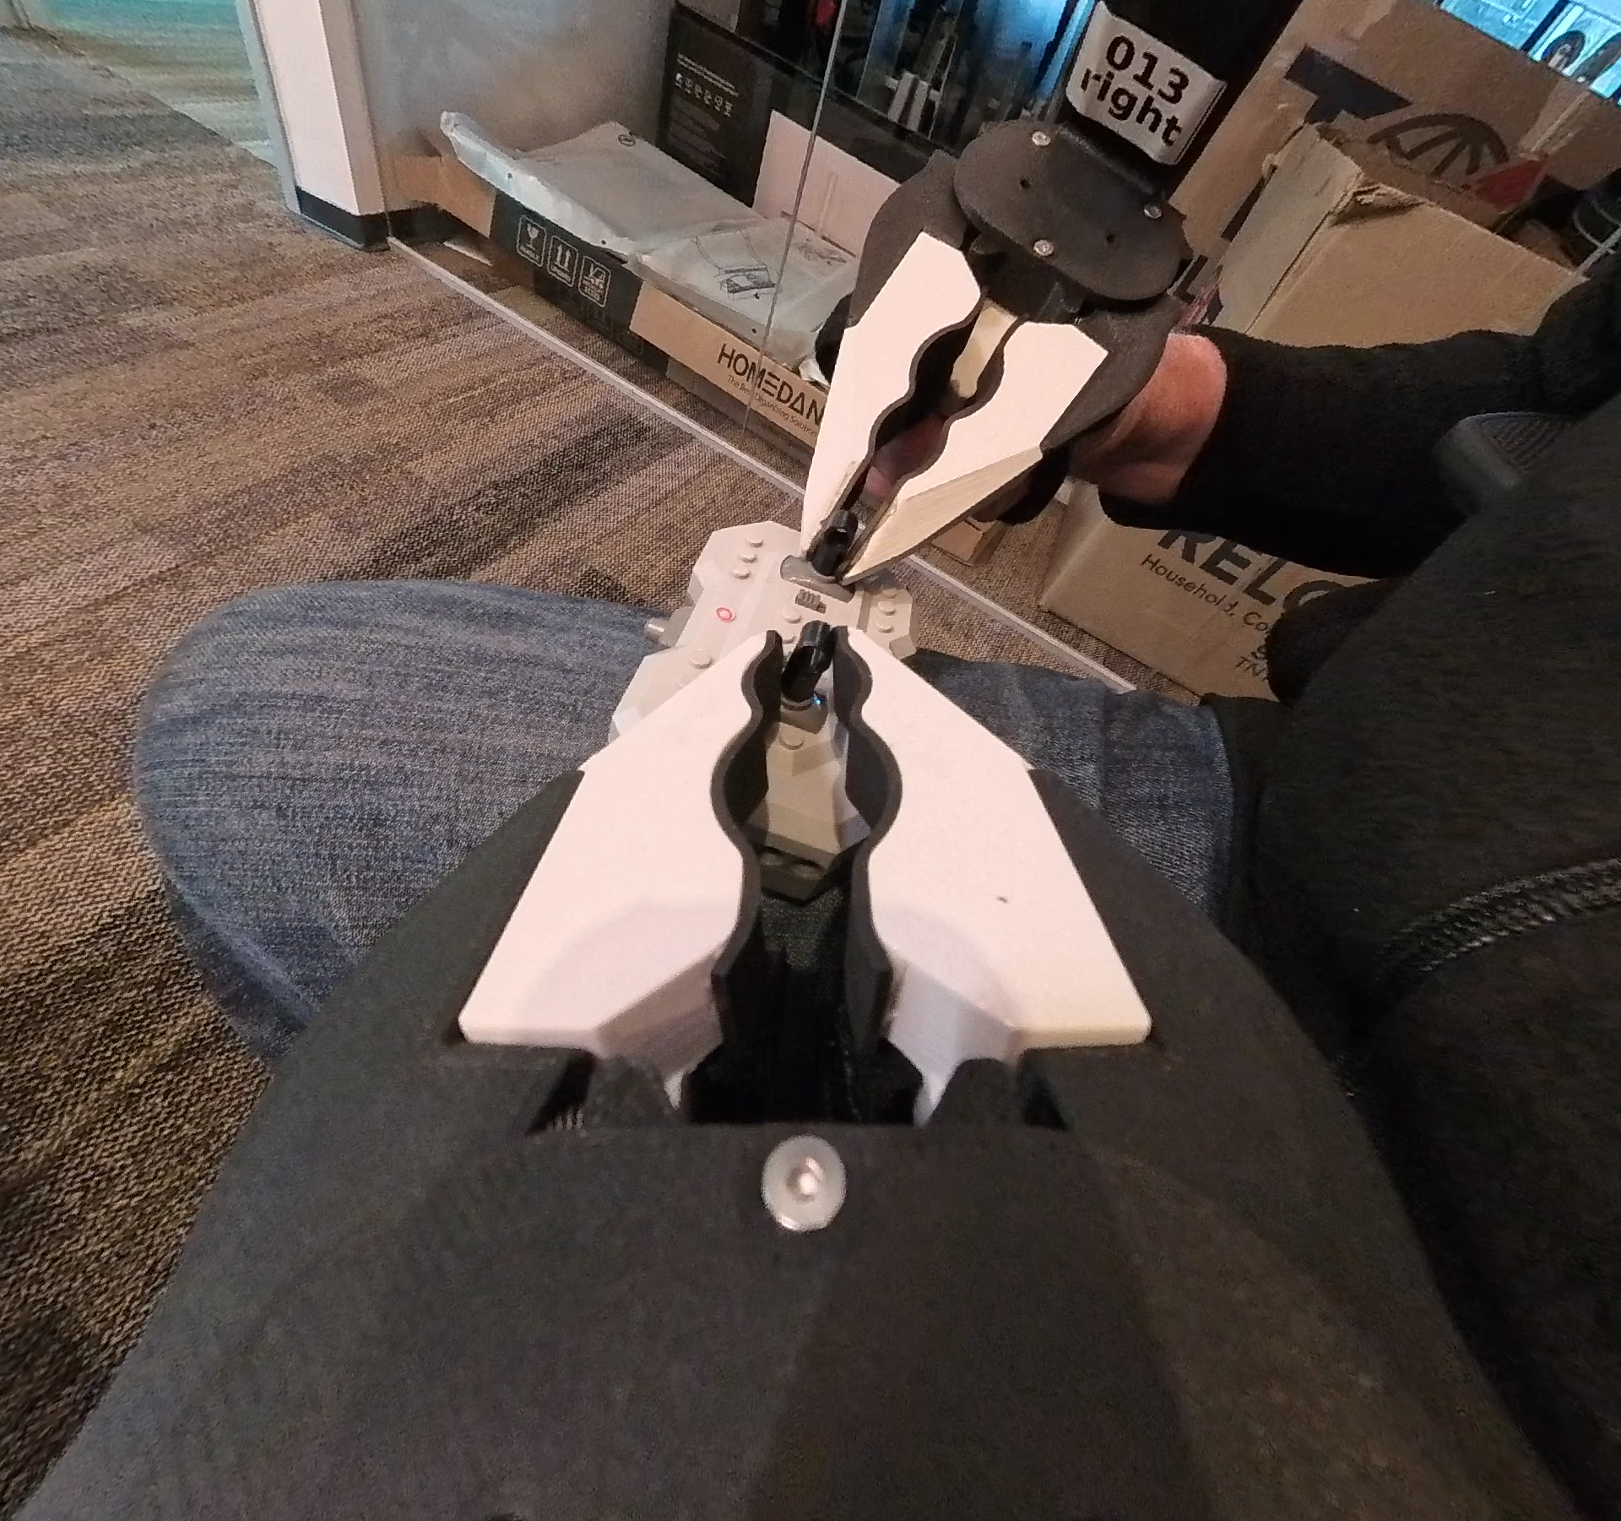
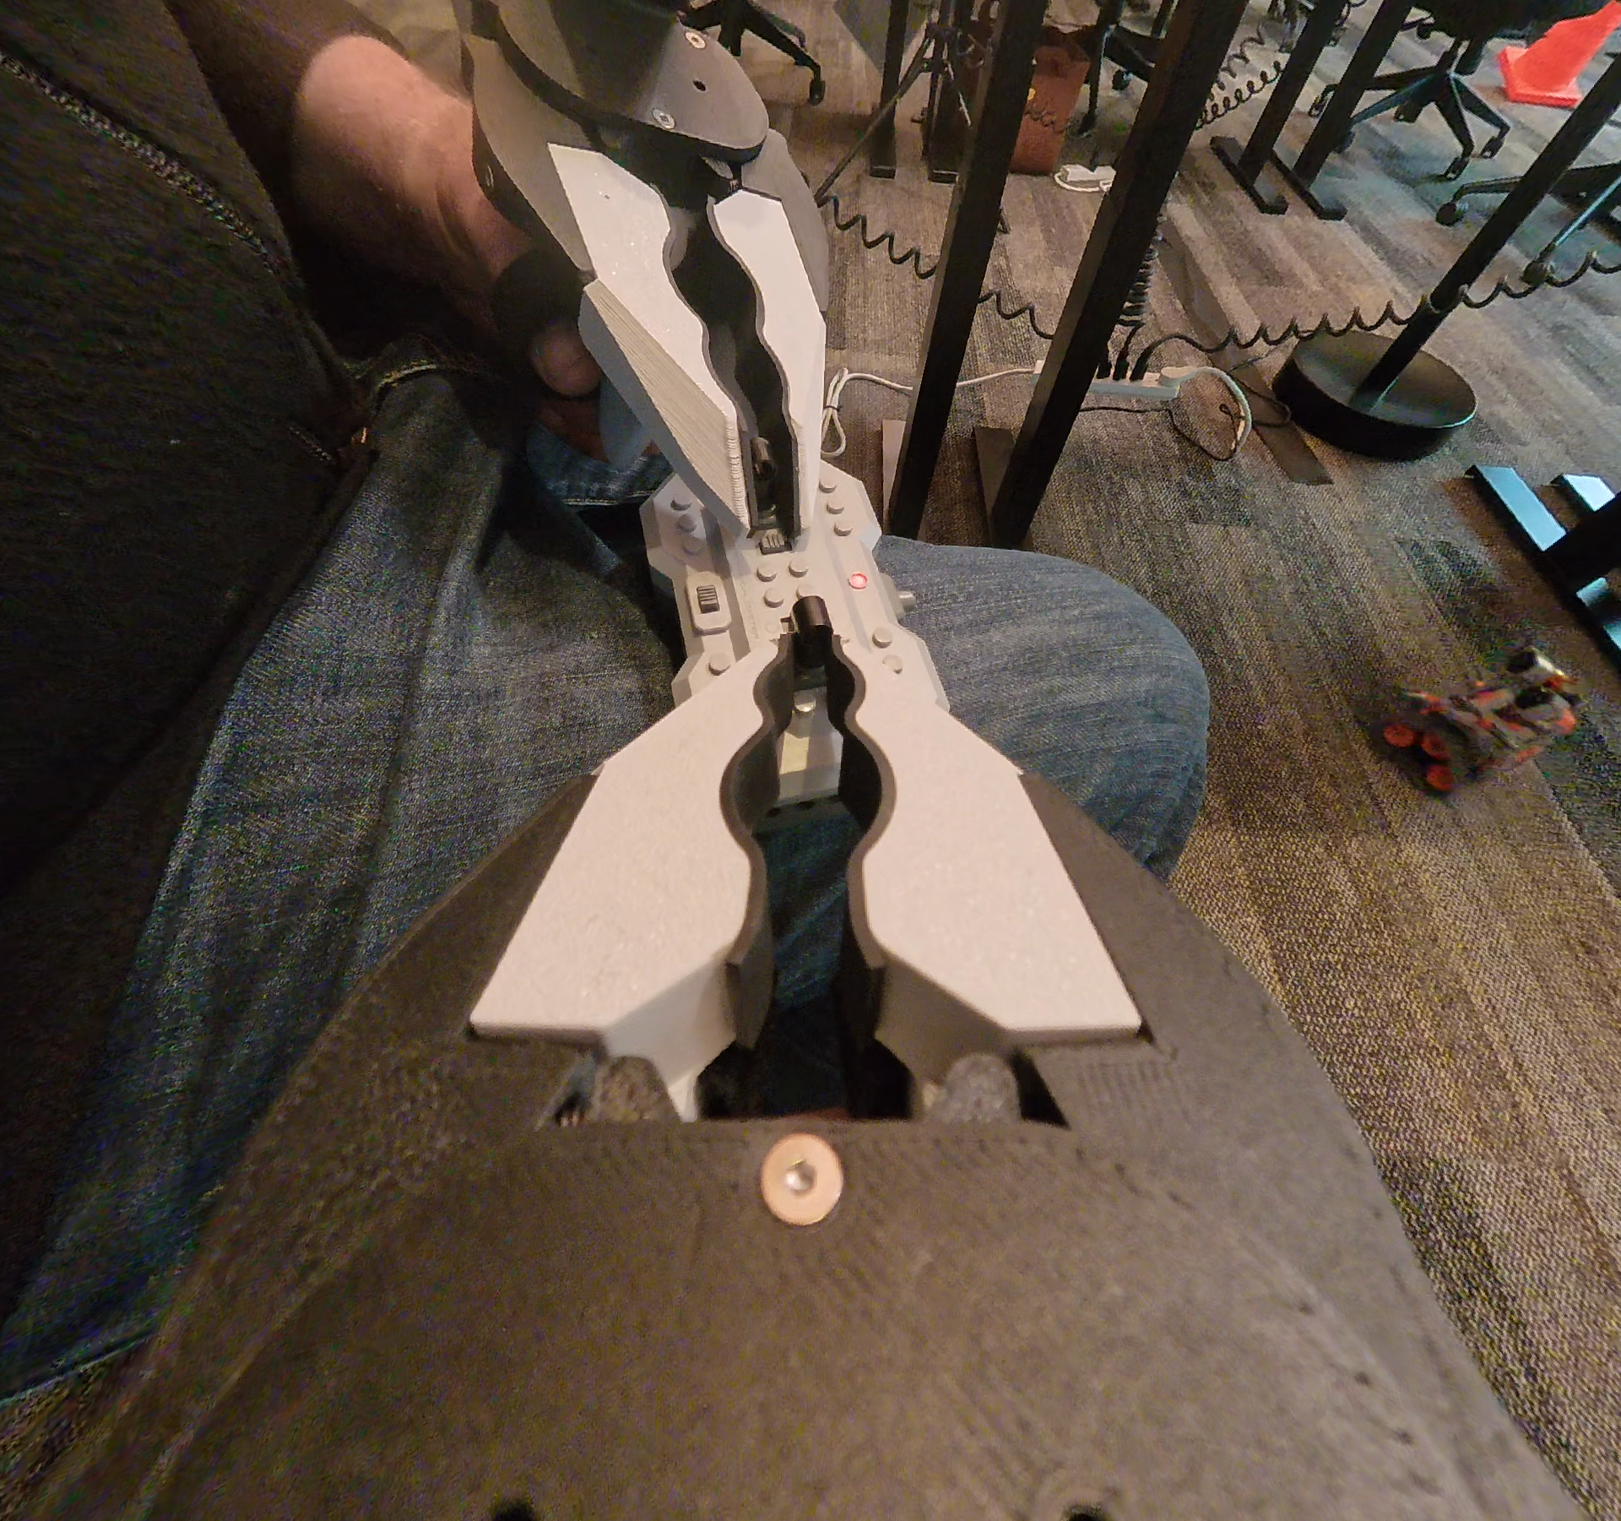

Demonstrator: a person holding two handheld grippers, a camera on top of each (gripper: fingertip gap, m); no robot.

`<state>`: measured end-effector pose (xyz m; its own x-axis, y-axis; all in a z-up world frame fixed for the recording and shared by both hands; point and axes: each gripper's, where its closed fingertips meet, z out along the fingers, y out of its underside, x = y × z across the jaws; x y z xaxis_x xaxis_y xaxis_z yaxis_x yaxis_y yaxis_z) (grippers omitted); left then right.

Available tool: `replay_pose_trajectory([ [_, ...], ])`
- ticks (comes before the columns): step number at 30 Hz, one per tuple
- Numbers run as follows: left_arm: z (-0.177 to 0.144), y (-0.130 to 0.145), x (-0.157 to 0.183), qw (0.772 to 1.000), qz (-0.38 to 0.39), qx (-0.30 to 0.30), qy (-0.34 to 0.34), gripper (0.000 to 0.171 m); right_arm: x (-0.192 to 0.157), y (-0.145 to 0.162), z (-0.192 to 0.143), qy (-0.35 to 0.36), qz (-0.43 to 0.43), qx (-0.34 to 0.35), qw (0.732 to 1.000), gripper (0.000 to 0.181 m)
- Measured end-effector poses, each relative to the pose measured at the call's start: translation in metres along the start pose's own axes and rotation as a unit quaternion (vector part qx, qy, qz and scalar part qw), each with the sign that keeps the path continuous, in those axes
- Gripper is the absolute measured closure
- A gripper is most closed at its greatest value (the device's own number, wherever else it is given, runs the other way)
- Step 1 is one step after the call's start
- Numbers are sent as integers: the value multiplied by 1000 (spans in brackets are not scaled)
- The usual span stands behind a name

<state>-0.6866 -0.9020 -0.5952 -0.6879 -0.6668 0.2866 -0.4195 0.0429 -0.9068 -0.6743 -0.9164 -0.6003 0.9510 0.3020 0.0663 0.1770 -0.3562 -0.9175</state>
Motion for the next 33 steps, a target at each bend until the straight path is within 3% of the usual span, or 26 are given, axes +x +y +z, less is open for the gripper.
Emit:
replay_pose_trajectory([
  [9, 1, -1, -1, 1000, 1, 1, -4, 162, 1, 1, -1, -17, 44, 3, 999, 176],
  [28, 1, 1, 1, 1000, 25, -11, -5, 162, 0, 0, -3, -11, 20, -5, 1000, 176],
  [33, 2, -3, -4, 999, -32, -8, -2, 162, 4, 0, -3, -36, 99, 14, 994, 176],
])
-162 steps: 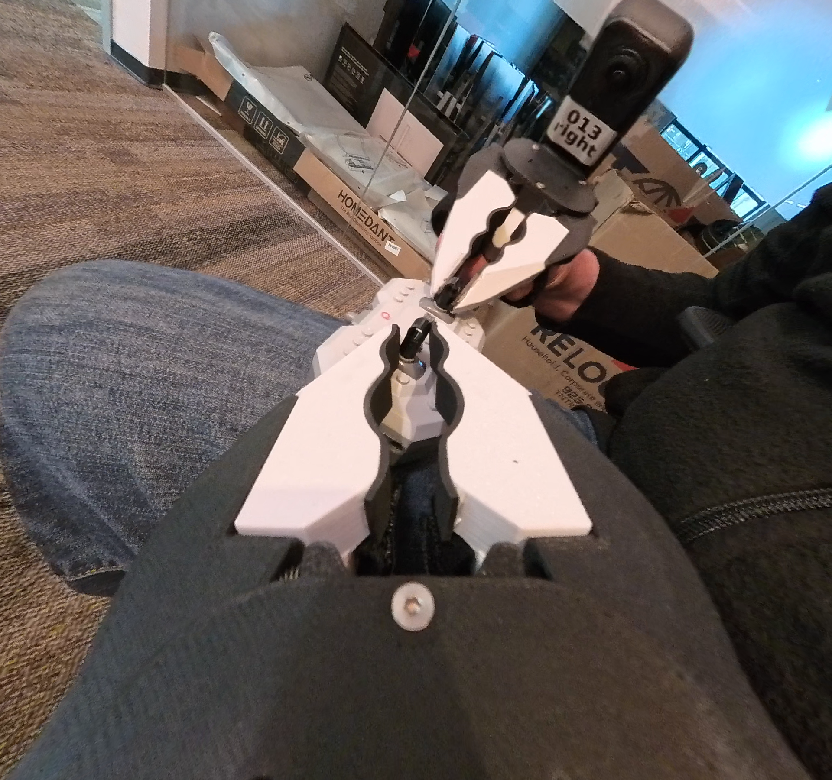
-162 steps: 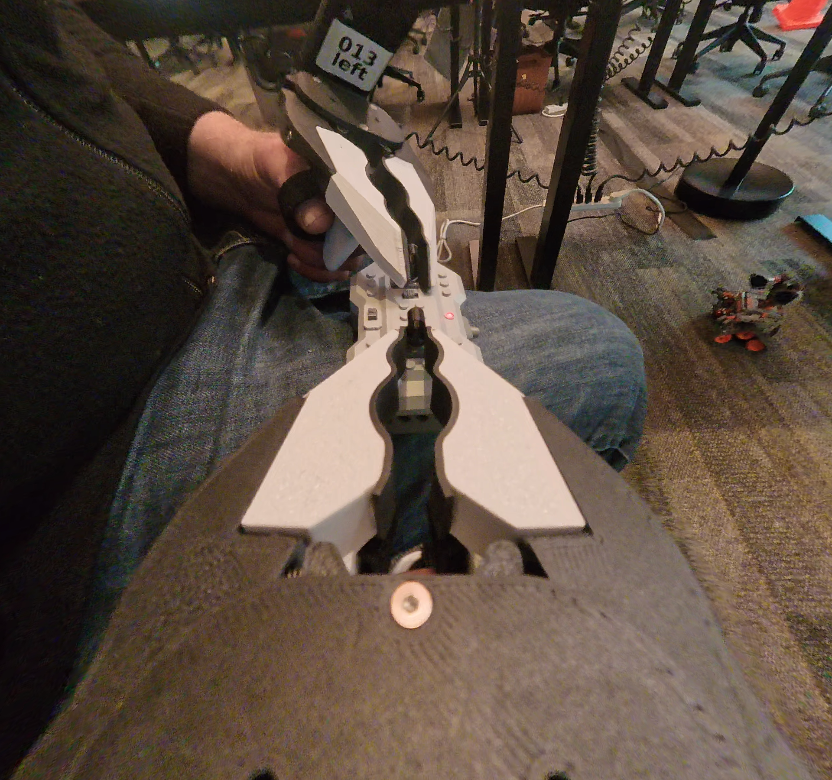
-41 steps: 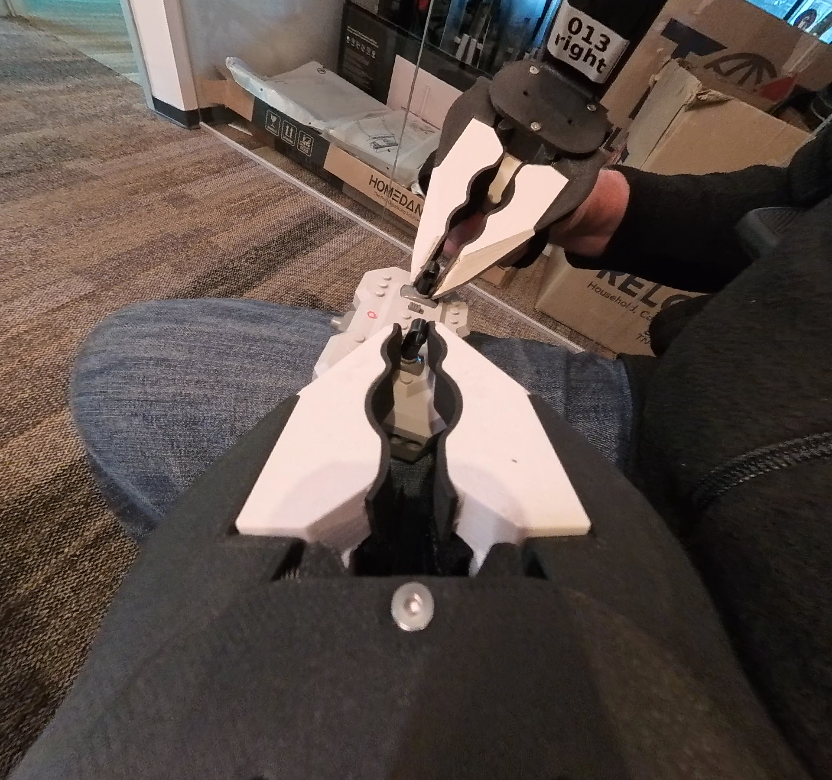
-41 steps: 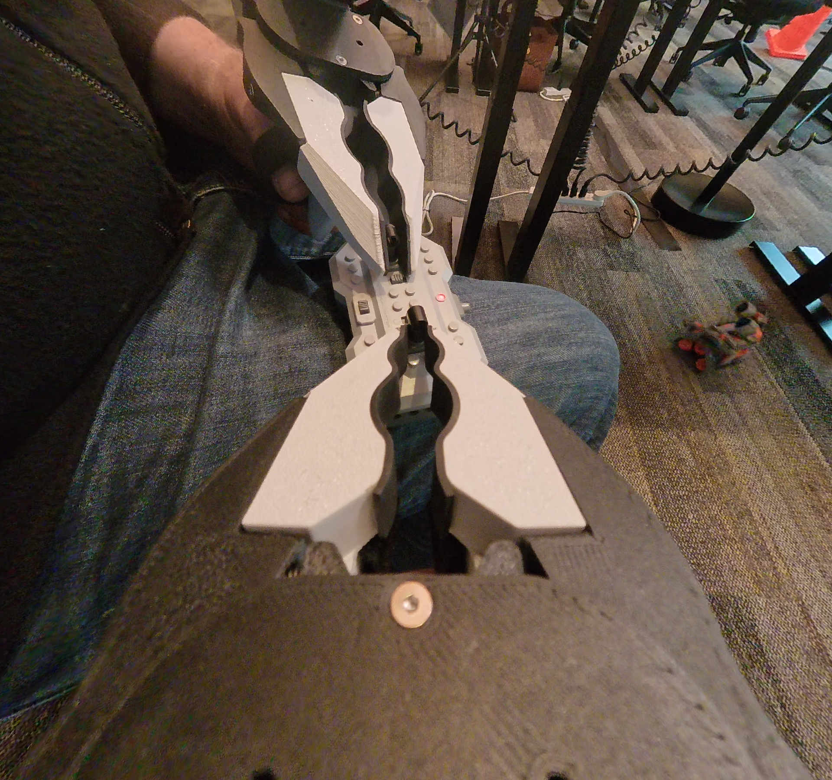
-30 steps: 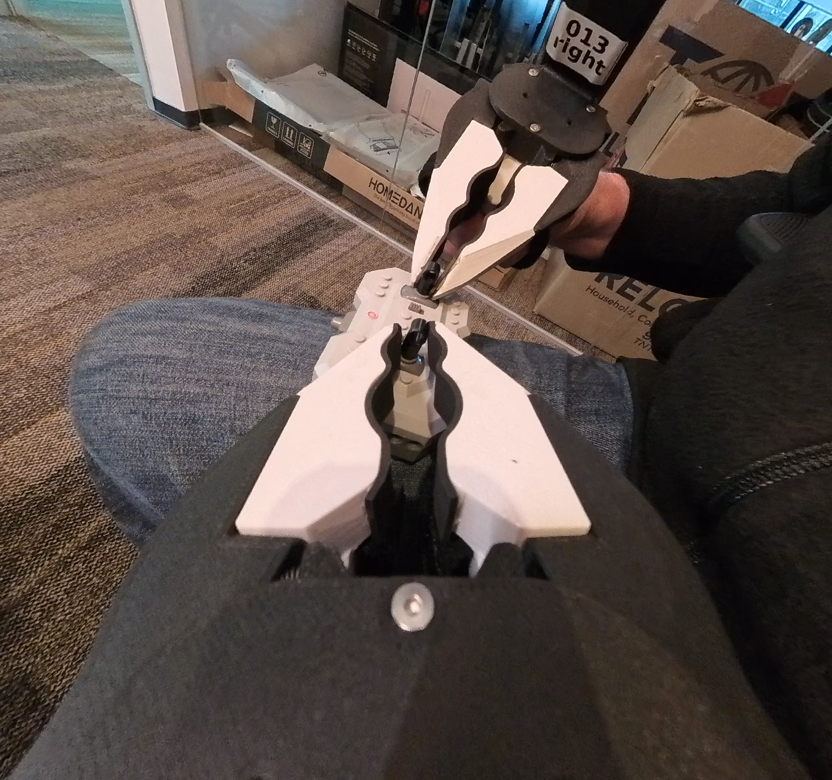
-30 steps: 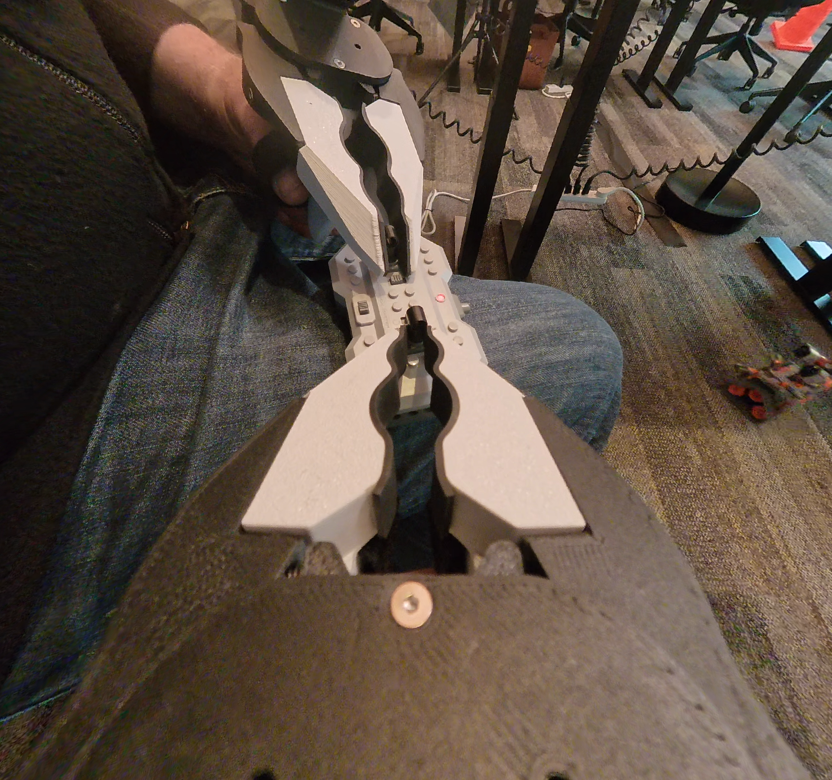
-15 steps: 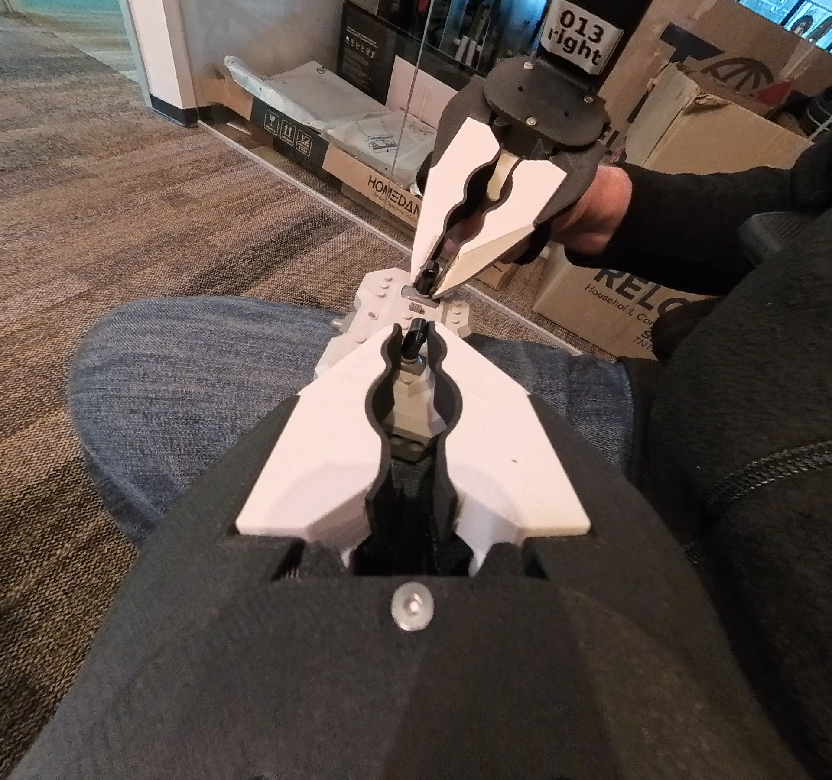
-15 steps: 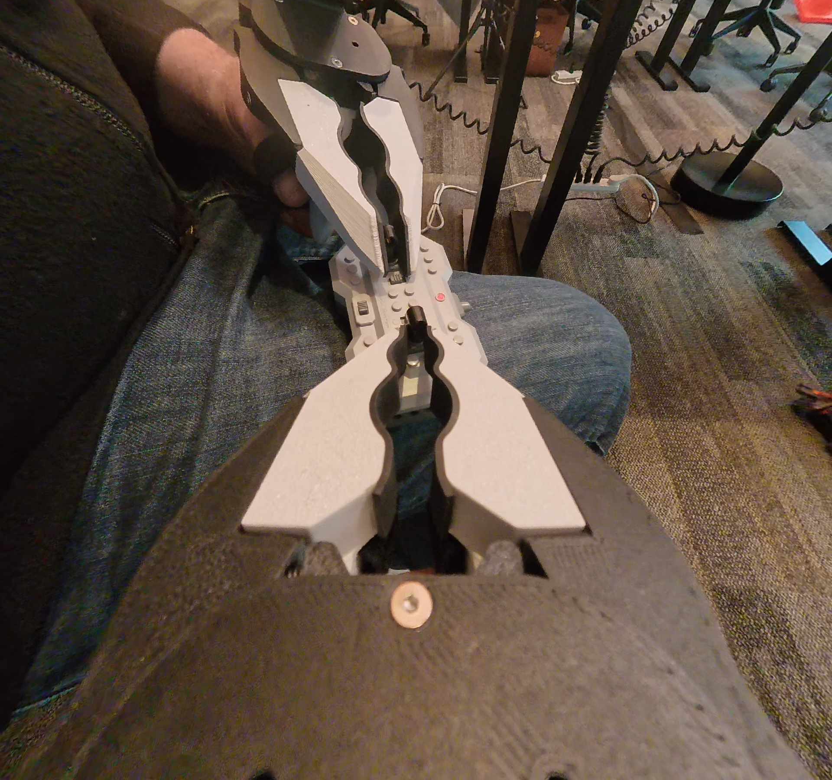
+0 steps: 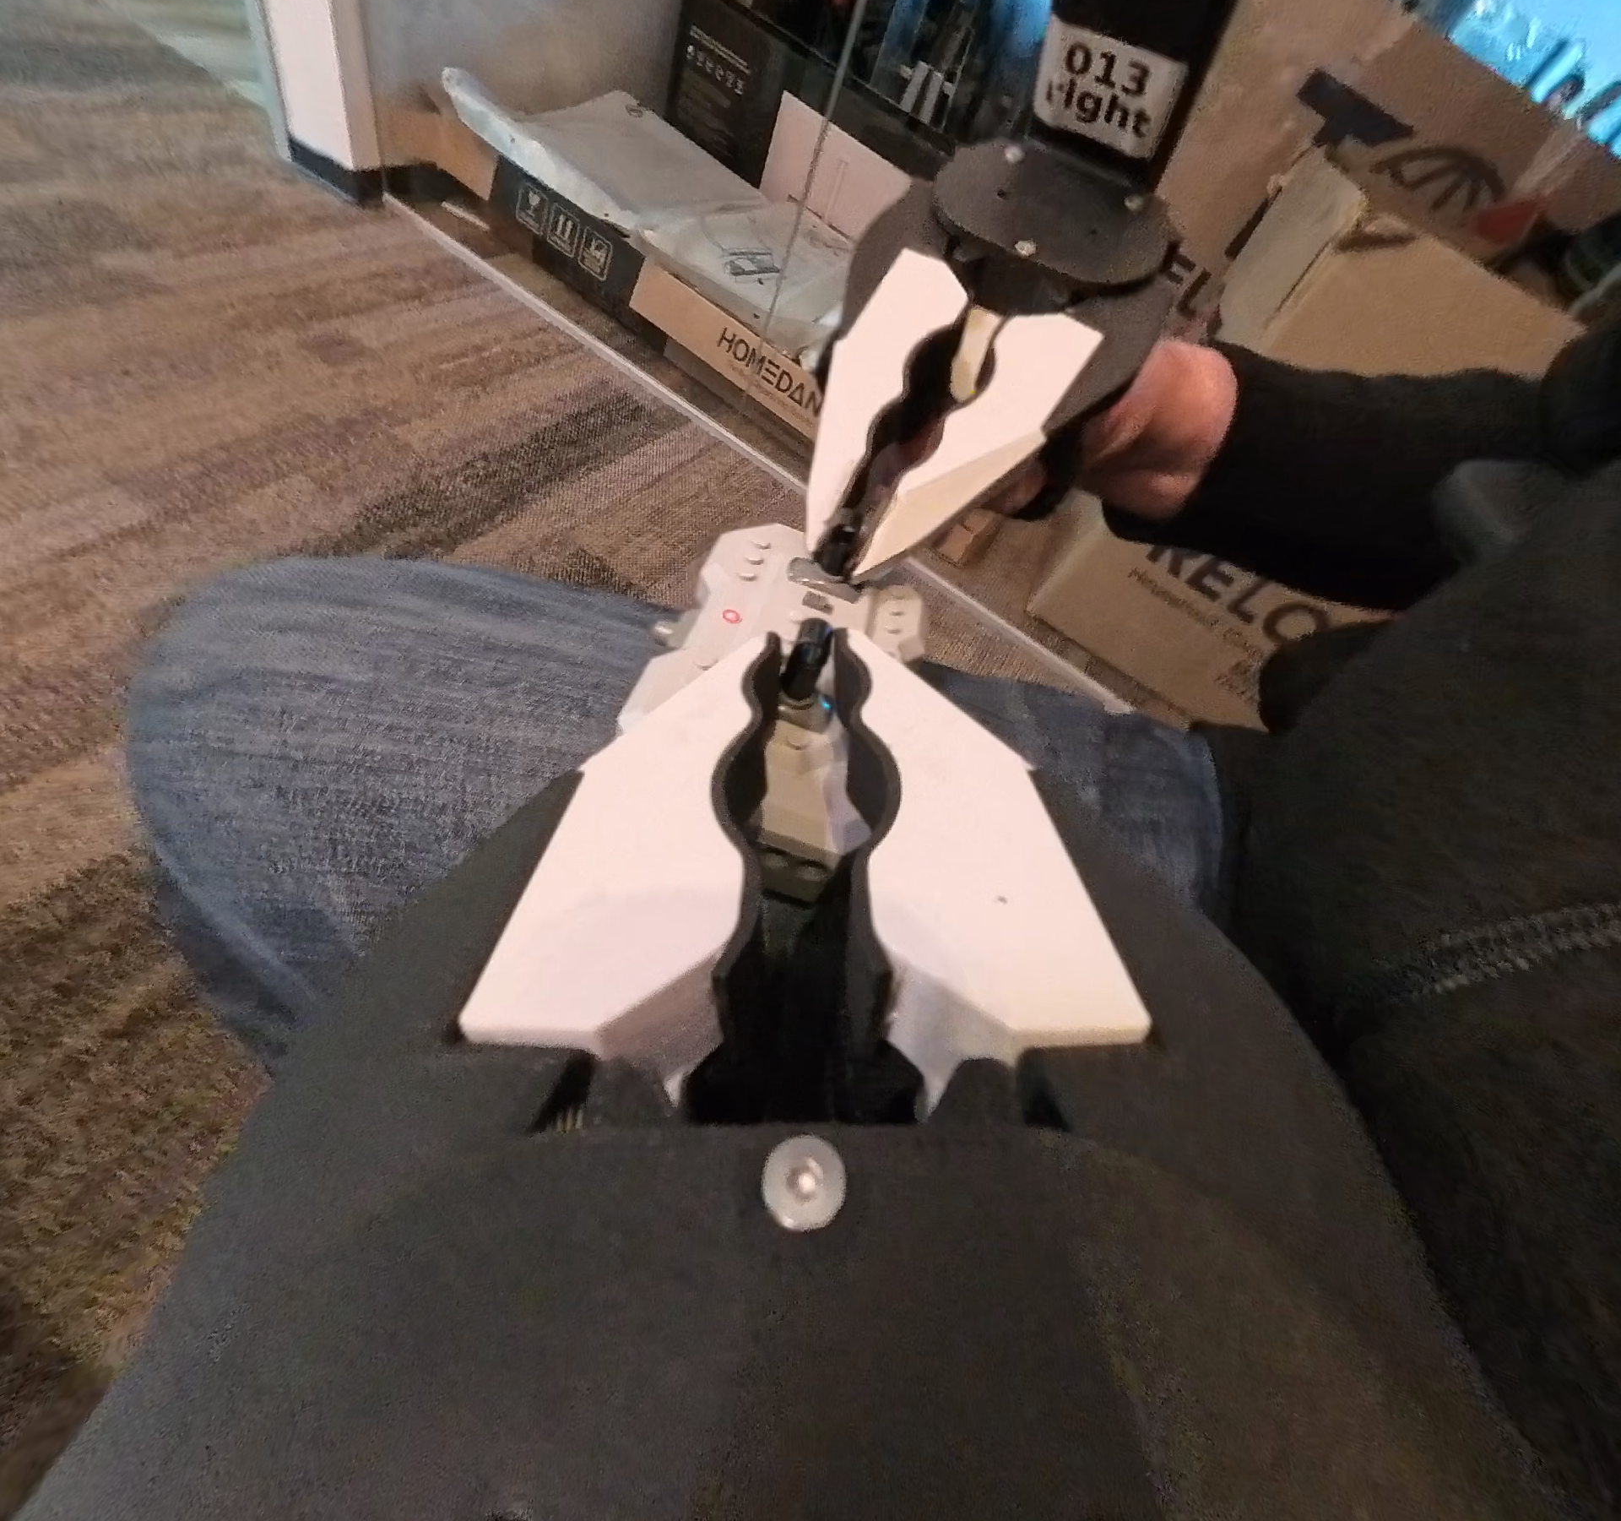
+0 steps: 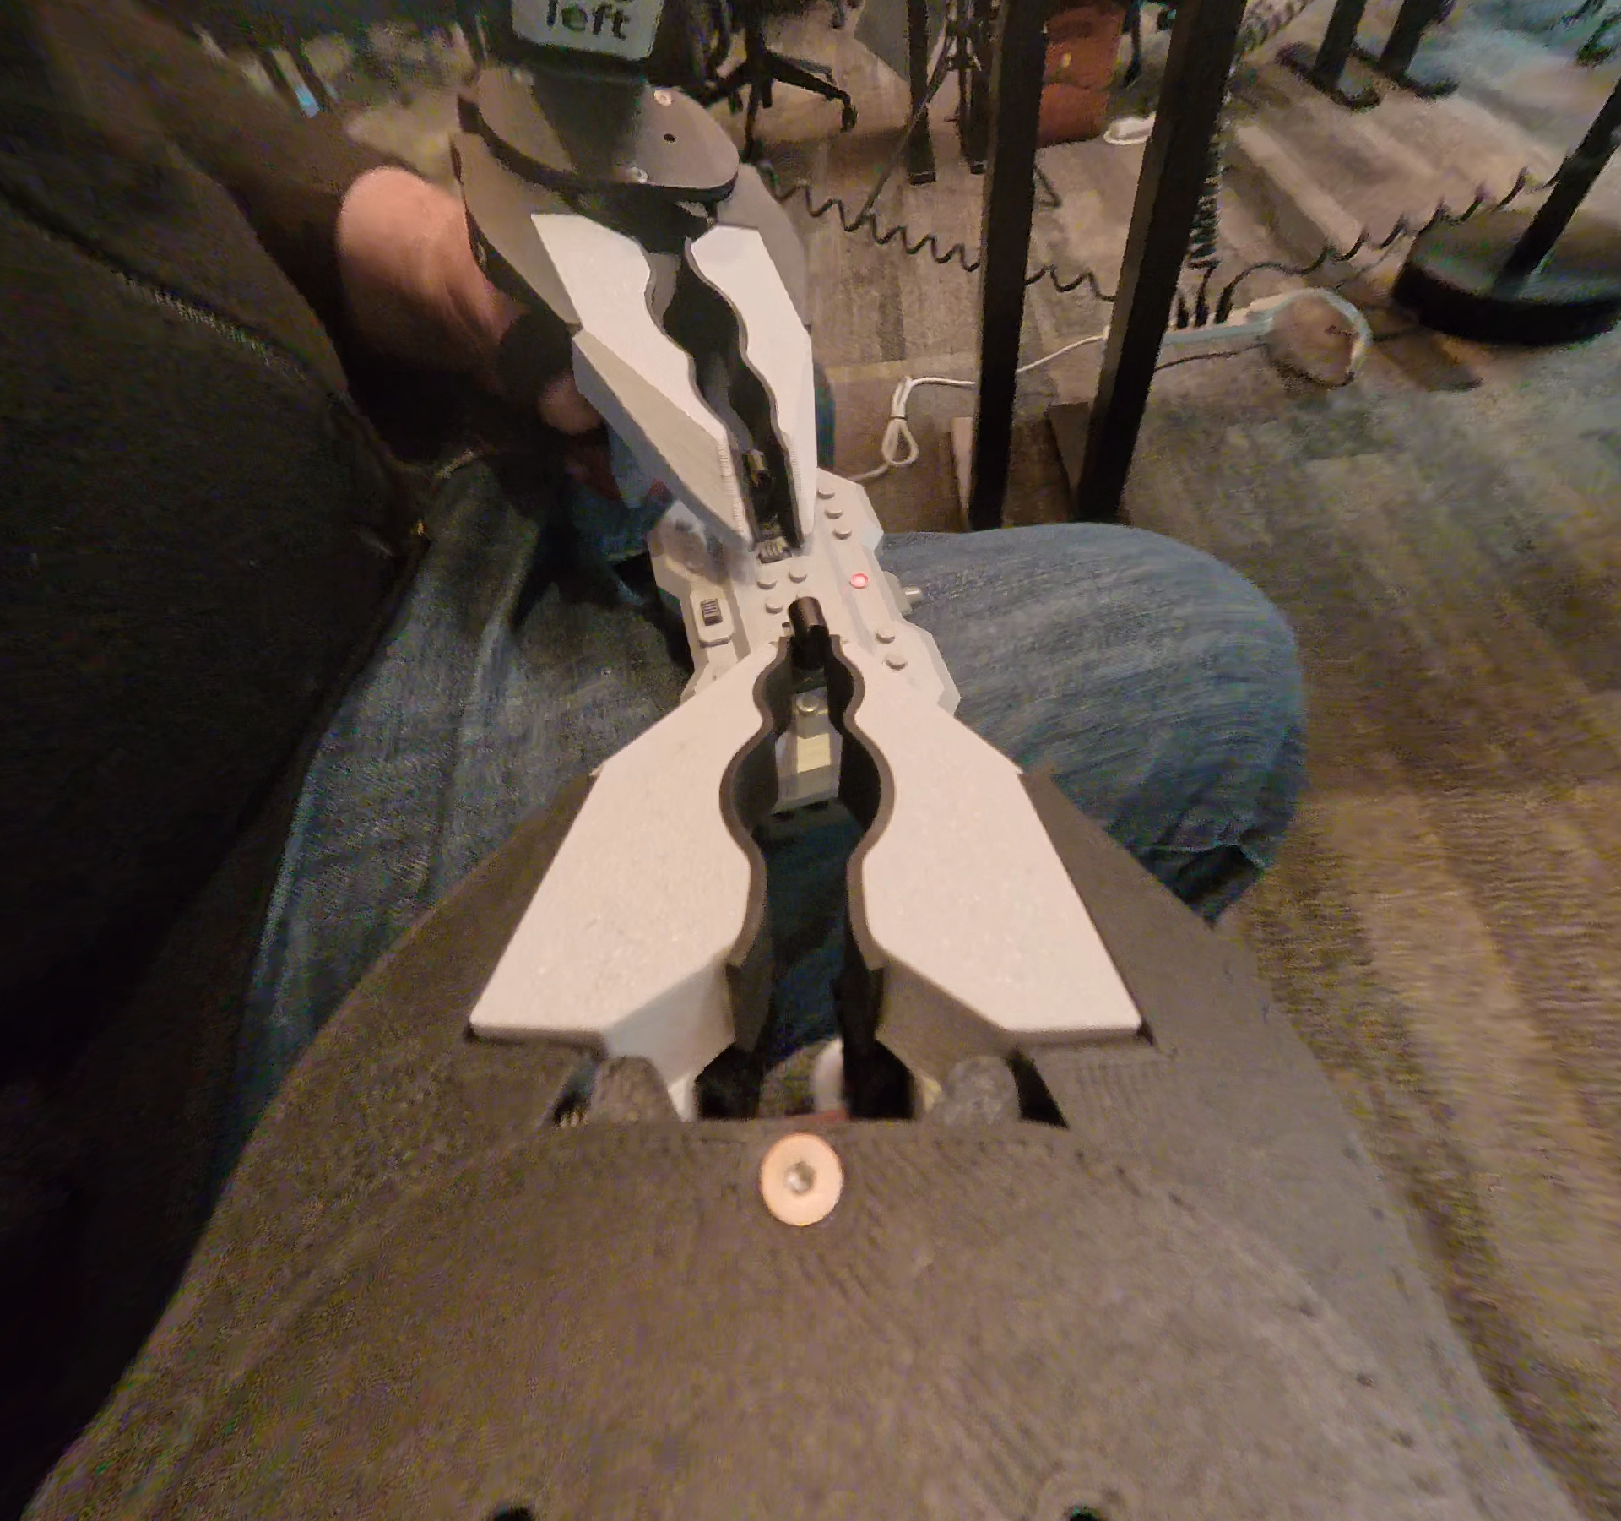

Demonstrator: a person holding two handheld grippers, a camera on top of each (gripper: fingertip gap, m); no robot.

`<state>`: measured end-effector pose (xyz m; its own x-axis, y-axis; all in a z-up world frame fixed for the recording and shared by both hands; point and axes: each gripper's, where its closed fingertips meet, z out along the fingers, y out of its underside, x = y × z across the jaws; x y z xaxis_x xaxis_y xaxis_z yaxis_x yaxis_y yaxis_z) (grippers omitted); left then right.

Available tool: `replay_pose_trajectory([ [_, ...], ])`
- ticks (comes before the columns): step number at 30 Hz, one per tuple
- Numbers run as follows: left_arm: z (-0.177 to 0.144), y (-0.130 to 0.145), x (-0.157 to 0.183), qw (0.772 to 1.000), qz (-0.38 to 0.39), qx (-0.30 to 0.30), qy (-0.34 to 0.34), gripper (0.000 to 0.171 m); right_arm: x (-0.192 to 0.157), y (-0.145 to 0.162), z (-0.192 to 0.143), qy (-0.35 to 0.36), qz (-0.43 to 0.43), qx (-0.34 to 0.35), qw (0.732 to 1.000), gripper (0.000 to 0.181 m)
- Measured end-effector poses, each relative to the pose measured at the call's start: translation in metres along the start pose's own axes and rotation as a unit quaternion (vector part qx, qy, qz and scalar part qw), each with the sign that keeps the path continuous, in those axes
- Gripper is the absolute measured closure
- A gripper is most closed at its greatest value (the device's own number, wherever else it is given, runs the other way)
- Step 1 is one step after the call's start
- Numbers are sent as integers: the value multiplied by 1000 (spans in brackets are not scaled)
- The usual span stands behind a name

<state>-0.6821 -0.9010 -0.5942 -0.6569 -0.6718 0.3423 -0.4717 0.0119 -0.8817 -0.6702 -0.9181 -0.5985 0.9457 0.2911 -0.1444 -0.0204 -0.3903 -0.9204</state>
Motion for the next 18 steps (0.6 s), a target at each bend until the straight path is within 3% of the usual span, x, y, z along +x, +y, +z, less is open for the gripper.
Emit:
replay_pose_trajectory([
  [3, 2, -3, -6, 998, -58, 4, 3, 163, 4, 1, 1, -4, 31, -2, 1000, 176],
  [10, 4, -4, -12, 995, -104, 3, 5, 163, 10, 2, 1, -32, 125, 6, 992, 176],
  [18, 5, -4, -11, 994, -110, 6, 10, 163, 10, 3, 0, -32, 125, 3, 992, 176],
])
